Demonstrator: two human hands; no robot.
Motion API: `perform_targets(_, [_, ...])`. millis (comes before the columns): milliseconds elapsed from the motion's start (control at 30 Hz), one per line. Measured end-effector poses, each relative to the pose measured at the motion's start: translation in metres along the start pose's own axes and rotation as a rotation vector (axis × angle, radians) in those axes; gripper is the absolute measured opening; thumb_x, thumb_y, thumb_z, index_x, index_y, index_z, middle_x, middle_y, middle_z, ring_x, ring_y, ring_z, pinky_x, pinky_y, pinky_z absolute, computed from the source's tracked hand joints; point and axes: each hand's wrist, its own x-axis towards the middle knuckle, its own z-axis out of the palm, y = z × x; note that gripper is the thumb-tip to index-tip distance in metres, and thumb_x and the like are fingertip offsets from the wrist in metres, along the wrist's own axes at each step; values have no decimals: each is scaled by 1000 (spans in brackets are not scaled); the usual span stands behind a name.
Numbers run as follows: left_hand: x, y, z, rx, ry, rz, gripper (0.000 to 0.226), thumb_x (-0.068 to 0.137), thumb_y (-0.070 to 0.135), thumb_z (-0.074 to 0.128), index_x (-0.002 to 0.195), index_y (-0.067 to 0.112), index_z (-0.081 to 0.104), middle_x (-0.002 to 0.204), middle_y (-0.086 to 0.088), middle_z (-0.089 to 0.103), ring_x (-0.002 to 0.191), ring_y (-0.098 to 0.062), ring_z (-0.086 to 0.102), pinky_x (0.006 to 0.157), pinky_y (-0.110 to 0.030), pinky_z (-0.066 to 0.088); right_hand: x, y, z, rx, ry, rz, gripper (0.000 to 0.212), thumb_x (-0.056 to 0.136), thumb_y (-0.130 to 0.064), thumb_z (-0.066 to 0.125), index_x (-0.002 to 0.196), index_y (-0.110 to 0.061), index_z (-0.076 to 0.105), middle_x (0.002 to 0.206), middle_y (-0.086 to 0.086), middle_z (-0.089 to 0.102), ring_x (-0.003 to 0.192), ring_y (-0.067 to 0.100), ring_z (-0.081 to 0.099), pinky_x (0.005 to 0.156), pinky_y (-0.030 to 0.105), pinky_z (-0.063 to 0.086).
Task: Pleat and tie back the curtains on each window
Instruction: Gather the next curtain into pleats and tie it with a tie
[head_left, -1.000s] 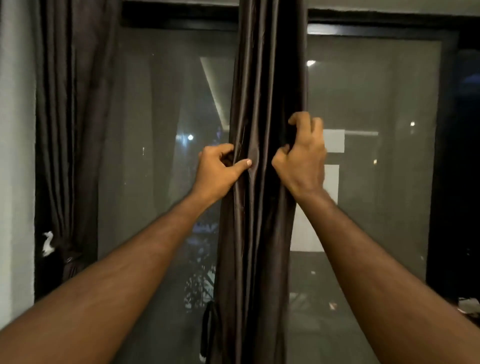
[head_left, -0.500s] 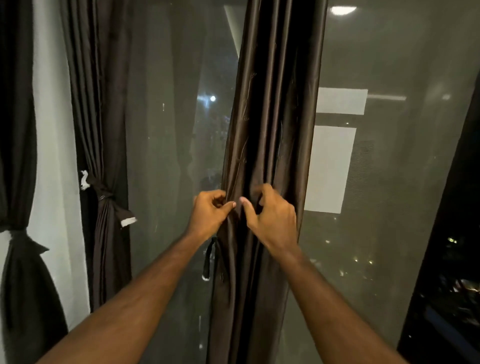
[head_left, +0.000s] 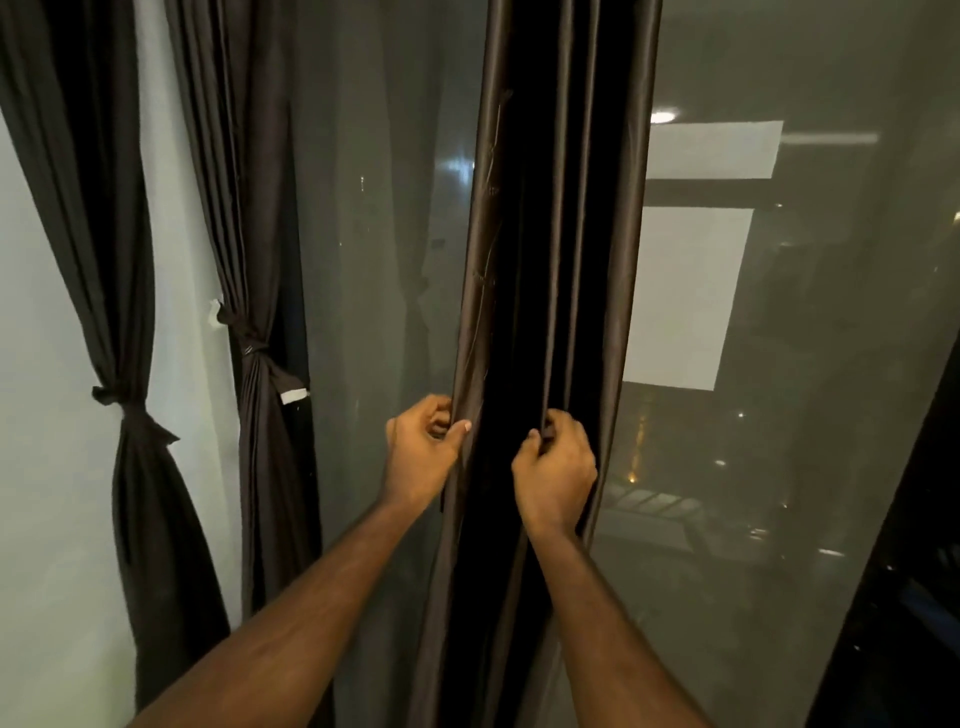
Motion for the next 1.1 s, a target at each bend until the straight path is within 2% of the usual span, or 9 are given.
perform_targets(233, [-41,3,4,-6,-28,32,11,76,2,83,85,6,77,76,3,72,70,-9,69,65,-28,57,-37,8,-1,127,-39,-166,4,92,-11,69,96,-8,69,89,4,66,77,22,64,68,30,48])
perform_targets(300, [-47,3,9,-2,-50,34,13,76,2,83,87,6,78,79,2,72,71,-7,69,66,-26,57,-45,11,-1,111,-80,-160,6,91,-8,71,97,-8,70,90,4,69,79,22,67,68,32,52])
perform_targets(533, [-54,-6,17,-22,-119,95,19,77,-3,79,95,5,80,84,-1,75,79,-4,69,71,-11,53,-50,17,0,93,-102,-174,14,89,-1,67,99,-5,75,91,5,74,83,19,69,78,23,50])
perform_targets(633, [-52,-14,18,-27,-156,136,23,76,-8,76,95,4,80,88,-5,77,84,1,67,75,-7,51,-52,16,6,88,-99,-185,18,88,0,64,102,-4,76,90,6,73,81,18,70,76,30,56])
perform_targets(733, [-51,-17,15,-59,-202,155,24,78,-1,67,97,5,80,90,-4,78,85,2,68,77,-12,55,-56,16,10,79,-73,-181,16,88,1,65,99,-4,76,86,5,70,77,18,68,71,36,57])
perform_targets(833, [-45,-15,10,-140,-262,60,22,85,19,61,89,10,81,79,2,77,71,-4,71,67,-31,59,-60,16,12,77,-72,-179,18,88,2,62,99,-4,75,85,3,66,78,19,66,71,37,56])
perform_targets(933, [-35,-7,13,-163,-290,44,38,91,32,71,60,13,61,50,8,57,46,-5,52,48,-29,47,-64,16,14,39,-68,-187,17,84,3,56,88,-6,70,81,1,59,73,19,59,66,41,53])
perform_targets(1000, [-30,-5,14,-126,-249,67,49,89,29,75,54,12,46,43,5,45,40,-6,39,45,-25,36,-67,13,14,23,-80,-195,19,82,3,55,88,-6,70,80,-1,59,73,17,58,66,40,53])
perform_targets(1100, [-26,-12,13,-2,-219,114,48,90,18,72,54,17,40,44,6,41,42,-13,40,49,-27,30,-67,7,6,37,-85,-234,22,83,2,61,97,-7,75,87,-2,65,80,14,63,72,35,56])
